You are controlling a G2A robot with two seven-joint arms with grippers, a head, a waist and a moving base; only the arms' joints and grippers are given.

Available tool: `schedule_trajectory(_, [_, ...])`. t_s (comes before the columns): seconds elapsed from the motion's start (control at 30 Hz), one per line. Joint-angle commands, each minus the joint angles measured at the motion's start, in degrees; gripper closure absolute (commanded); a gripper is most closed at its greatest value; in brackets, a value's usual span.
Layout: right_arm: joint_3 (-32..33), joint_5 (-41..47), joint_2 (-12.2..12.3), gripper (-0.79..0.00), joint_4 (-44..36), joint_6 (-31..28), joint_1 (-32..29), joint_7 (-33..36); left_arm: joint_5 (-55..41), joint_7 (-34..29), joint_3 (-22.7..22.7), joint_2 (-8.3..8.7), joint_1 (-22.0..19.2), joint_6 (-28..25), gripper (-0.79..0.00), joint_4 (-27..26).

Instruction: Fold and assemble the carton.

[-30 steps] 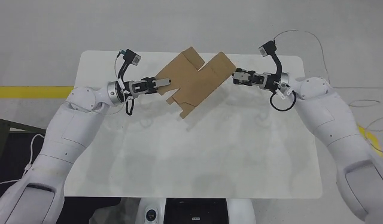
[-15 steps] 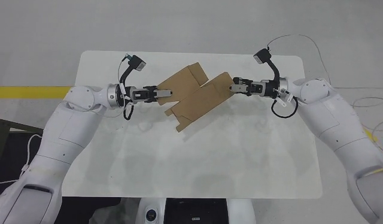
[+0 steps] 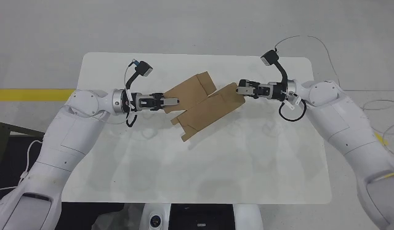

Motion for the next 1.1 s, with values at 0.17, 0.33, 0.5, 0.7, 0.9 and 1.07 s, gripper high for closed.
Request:
schedule_trajectory(0.17, [0.0,0.0,0.0,-0.785,0.0,0.0,0.0,0.0,-0.1,0.0,0.0,-0.02,0.0,0.0,0.000,0.0])
schedule_trajectory(0.33, [-0.1,-1.4,0.0,-0.785,-1.5,1.4,-1.0,0.0,1.6,2.4,-0.5,0.07,1.3,1.4,0.000,-1.9])
schedule_trajectory(0.5, [0.7,1.4,0.2,-0.785,-3.4,3.0,-2.5,2.9,1.5,1.4,-1.1,0.20,2.0,1.8,0.000,-3.1])
schedule_trajectory(0.7, [1.5,3.5,0.4,-0.785,-3.9,3.6,-3.6,3.6,0.5,-0.6,-1.1,0.12,2.3,2.0,0.000,-3.8])
schedule_trajectory(0.9, [1.0,5.2,0.5,-0.785,-6.3,5.6,-4.1,5.5,0.4,-1.6,-1.2,0.01,2.3,2.0,0.000,-3.8])
schedule_trajectory(1.07, [0.6,6.3,0.8,-0.785,-8.4,6.5,-4.6,6.5,0.5,-1.8,-1.2,-0.15,2.3,1.9,0.000,-3.9])
